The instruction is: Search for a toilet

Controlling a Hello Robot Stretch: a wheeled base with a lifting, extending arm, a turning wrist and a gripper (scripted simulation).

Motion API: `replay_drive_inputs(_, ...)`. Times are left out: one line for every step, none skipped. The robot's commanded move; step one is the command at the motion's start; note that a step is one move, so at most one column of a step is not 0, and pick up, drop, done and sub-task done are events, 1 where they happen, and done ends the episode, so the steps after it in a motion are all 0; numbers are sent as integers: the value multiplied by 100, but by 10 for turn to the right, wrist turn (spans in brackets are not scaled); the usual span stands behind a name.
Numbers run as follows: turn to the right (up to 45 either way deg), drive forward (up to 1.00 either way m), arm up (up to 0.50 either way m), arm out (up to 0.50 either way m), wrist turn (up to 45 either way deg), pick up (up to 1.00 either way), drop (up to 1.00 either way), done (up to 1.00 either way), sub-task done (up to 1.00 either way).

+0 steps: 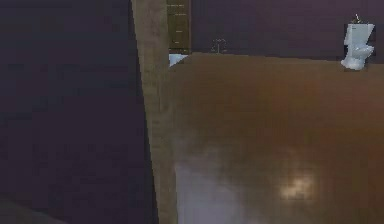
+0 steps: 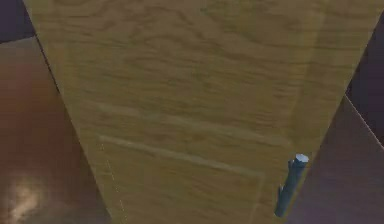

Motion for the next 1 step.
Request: replay_drive_inputs(300, 0, 0, 0, 0, 0, 0, 0, 0)
